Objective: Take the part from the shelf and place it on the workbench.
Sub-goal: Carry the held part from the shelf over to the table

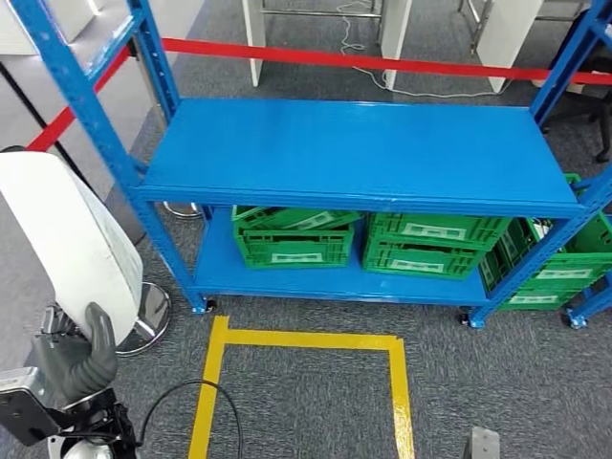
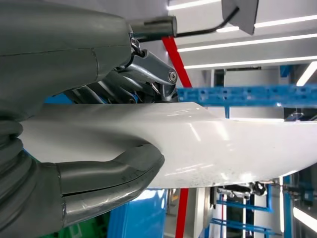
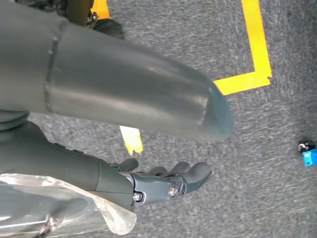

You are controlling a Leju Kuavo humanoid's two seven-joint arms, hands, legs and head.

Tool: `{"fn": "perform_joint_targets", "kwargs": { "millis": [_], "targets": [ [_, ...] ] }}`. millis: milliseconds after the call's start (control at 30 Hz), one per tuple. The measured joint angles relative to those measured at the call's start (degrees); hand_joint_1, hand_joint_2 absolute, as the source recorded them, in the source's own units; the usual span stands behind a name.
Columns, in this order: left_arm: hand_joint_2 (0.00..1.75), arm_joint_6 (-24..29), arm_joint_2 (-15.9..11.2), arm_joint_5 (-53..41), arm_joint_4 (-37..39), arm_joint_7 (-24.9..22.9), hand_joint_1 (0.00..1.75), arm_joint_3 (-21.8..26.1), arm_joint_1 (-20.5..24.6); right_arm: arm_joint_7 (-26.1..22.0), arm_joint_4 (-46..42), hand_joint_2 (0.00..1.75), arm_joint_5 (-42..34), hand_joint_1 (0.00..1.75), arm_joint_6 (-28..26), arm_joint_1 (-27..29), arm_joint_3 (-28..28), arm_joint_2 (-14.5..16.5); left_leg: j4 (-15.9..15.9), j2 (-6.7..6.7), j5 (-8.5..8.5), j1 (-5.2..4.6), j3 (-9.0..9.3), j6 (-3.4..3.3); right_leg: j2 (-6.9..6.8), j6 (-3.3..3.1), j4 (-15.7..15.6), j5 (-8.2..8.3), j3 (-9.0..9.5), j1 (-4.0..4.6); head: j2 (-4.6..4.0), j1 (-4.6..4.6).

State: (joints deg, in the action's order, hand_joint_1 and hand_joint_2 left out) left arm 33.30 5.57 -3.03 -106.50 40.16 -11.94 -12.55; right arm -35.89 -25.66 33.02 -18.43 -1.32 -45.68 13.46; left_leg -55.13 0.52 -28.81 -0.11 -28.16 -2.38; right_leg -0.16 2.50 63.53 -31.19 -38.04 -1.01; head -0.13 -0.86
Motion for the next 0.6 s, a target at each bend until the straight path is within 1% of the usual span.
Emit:
{"fn": "perform_joint_targets", "kwargs": {
  "millis": [33, 67, 100, 133, 167, 200, 233, 267, 300, 333, 367, 400, 433, 467, 500, 533, 567, 600],
  "targets": [
    [1.75, 0.0, 0.0, 0.0, 0.0, 0.0, 1.75, 0.0, 0.0, 0.0, -0.3, 0.0, 0.0, 0.0, 0.1, 0.1, 0.0, 0.1, 0.0, 0.02, 0.72, -0.14, -0.85, -0.23, 0.04, 0.08, 3.7, -2.85, -0.83, -0.01, 0.0, -0.13],
    [1.75, -0.1, 0.1, 0.0, 0.0, 0.0, 1.75, 0.1, -0.1, -0.1, -0.6, 0.0, 0.1, 0.0, 0.3, 0.1, 0.0, 0.2, -0.1, 0.05, 1.45, -0.29, -1.75, -0.28, 0.04, 0.16, 7.3, -4.51, -1.33, -0.01, 0.0, -0.15],
    [1.75, -0.1, 0.1, 0.0, 0.0, 0.0, 1.75, 0.1, -0.1, -0.1, -1.0, 0.0, 0.2, 0.0, 0.6, 0.1, 0.0, 0.3, -0.2, 0.07, 2.17, -0.44, -2.71, -0.3, 0.04, 0.22, 9.9, -4.71, -1.34, 0.0, 0.0, -0.17],
    [1.75, -0.1, 0.1, 0.0, 0.0, 0.0, 1.75, 0.1, -0.1, -0.2, -1.4, 0.0, 0.3, 0.0, 0.9, 0.2, 0.0, 0.5, -0.4, 0.09, 2.83, -0.54, -3.7, -0.28, 0.04, 0.2, 10.8, -3.57, -0.61, 0.01, 0.0, -0.17],
    [1.75, -0.1, 0.1, 0.0, 0.0, 0.0, 1.75, 0.1, -0.1, -0.4, -1.9, 0.0, 0.3, 0.0, 1.3, 0.2, 0.0, 0.6, -0.7, 0.1, 3.4, -0.62, -4.69, -0.2, 0.04, 0.08, 9.8, -1.67, 1.09, 0.04, 0.0, -0.17],
    [1.75, -0.2, 0.1, 0.0, 0.0, 0.0, 1.75, 0.1, -0.1, -0.5, -2.5, 0.0, 0.4, 0.0, 1.8, 0.2, 0.0, 0.8, -1.0, 0.1, 3.89, -0.65, -5.55, -0.09, 0.04, -0.11, 6.9, -0.06, 3.68, 0.08, 0.0, -0.17],
    [1.75, -0.2, 0.1, 0.0, 0.0, 0.0, 1.75, 0.1, -0.1, -0.6, -3.2, 0.0, 0.4, 0.0, 2.5, 0.2, 0.0, 1.1, -1.5, 0.09, 4.25, -0.73, -6.28, 0.08, 0.01, -0.39, 2.5, 0.29, 7.25, 0.19, 0.0, -0.19],
    [1.75, -0.2, 0.1, 0.0, 0.0, 0.0, 1.75, 0.1, -0.1, -0.6, -4.0, 0.0, 0.2, 0.0, 3.4, 0.1, 0.1, 1.3, -1.9, 0.11, 4.53, -0.82, -6.82, 0.31, -0.01, -0.68, -2.2, -0.36, 10.57, 0.29, 0.0, -0.16],
    [1.75, -0.2, 0.1, 0.0, 0.0, 0.0, 1.75, 0.1, 0.0, -0.7, -4.7, 0.0, 0.1, 0.0, 4.5, 0.1, 0.1, 1.6, -2.3, 0.16, 4.83, -0.88, -7.15, 0.58, 0.0, -0.99, -5.9, -1.49, 12.97, 0.39, 0.0, -0.16],
    [1.75, -0.2, 0.1, 0.0, 0.0, 0.0, 1.75, 0.1, 0.0, -0.7, -5.4, 0.0, 0.0, 0.0, 5.5, 0.1, 0.2, 1.8, -2.5, 0.2, 5.13, -0.89, -7.37, 0.91, -0.02, -1.29, -8.3, -2.54, 14.38, 0.53, 0.0, -0.17],
    [1.75, -0.2, 0.1, 0.0, 0.0, 0.0, 1.75, 0.1, 0.0, -0.7, -5.9, 0.0, 0.1, 0.0, 6.3, 0.2, 0.3, 2.0, -2.5, 0.25, 5.48, -0.83, -7.46, 1.23, -0.01, -1.58, -9.2, -2.83, 14.51, 0.59, 0.0, -0.16],
    [1.75, -0.2, 0.1, 0.0, 0.0, 0.0, 1.75, 0.1, 0.0, -0.7, -6.2, 0.0, 0.1, 0.0, 6.8, 0.4, 0.4, 2.2, -2.5, 0.25, 5.83, -0.78, -7.54, 1.51, -0.05, -1.86, -9.2, -2.64, 14.32, 0.61, 0.0, -0.2],
    [1.75, -0.2, 0.1, 0.0, 0.0, 0.0, 1.75, 0.1, 0.0, -0.7, -6.4, 0.0, 0.2, 0.0, 7.2, 0.6, 0.5, 2.3, -2.5, 0.14, 5.82, -0.69, -7.66, 1.81, -0.23, -2.17, -9.2, -2.29, 14.12, 0.55, 0.0, -0.22],
    [1.75, -0.2, 0.0, 0.0, 0.0, 0.0, 1.75, 0.1, 0.0, -0.7, -6.6, 0.0, 0.3, 0.0, 7.4, 0.8, 0.5, 2.5, -3.0, 0.03, 5.02, -0.63, -7.94, 2.13, -0.45, -2.48, -9.3, -1.9, 13.83, 0.44, 0.0, -0.15],
    [1.75, -0.1, 0.0, 0.0, 0.0, 0.0, 1.75, 0.1, 0.0, -0.7, -6.8, 0.0, 0.4, 0.0, 7.6, 0.9, 0.6, 2.6, -4.4, -0.09, 3.28, -0.49, -8.43, 2.51, -0.7, -2.76, -9.3, -1.47, 13.46, 0.31, 0.0, -0.01],
    [1.75, 0.0, -0.1, 0.0, 0.0, 0.0, 1.75, 0.1, -0.1, -0.7, -6.9, 0.0, 0.4, 0.0, 7.8, 1.1, 0.7, 2.7, -6.9, -0.19, 0.72, -0.29, -9.19, 2.95, -0.99, -2.97, -9.3, -1.06, 13.01, 0.25, 0.0, 0.11],
    [1.75, 0.0, -0.1, 0.0, 0.0, 0.0, 1.75, 0.1, -0.1, -0.7, -7.0, 0.0, 0.5, 0.0, 7.9, 1.2, 0.8, 2.8, -10.4, -0.21, -1.99, -0.1, -10.11, 3.34, -1.24, -3.09, -9.2, -0.72, 12.56, 0.25, 0.0, 0.26],
    [1.75, 0.1, -0.2, 0.0, 0.0, 0.0, 1.75, 0.1, -0.1, -0.7, -7.1, 0.0, 0.5, 0.0, 8.0, 1.3, 0.9, 2.9, -14.2, -0.21, -4.02, 0.13, -10.95, 3.66, -1.57, -3.11, -9.1, -0.44, 12.13, 0.25, 0.0, 0.32]
  ]
}}
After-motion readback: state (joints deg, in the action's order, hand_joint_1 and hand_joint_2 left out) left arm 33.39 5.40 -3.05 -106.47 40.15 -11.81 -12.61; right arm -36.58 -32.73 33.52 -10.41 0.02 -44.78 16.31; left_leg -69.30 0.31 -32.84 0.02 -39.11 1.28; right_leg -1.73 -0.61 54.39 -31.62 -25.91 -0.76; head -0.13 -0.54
